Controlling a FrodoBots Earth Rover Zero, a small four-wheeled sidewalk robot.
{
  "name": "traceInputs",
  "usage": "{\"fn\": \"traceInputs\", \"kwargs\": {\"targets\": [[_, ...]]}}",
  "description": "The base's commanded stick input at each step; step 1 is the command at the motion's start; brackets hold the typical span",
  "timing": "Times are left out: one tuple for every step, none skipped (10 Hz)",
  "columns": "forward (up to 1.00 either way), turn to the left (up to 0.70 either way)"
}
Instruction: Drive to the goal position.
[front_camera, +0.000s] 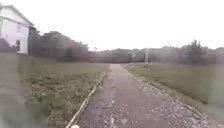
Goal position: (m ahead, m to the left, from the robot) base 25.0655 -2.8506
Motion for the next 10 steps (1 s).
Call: {"fn": "traceInputs", "kwargs": {"targets": [[0.7,0.0],[0.7,0.0],[0.7,0.0],[0.7,0.0],[0.7,0.0],[0.7,0.0],[0.7,0.0],[0.7,0.0],[0.7,0.0],[0.7,0.0]]}}
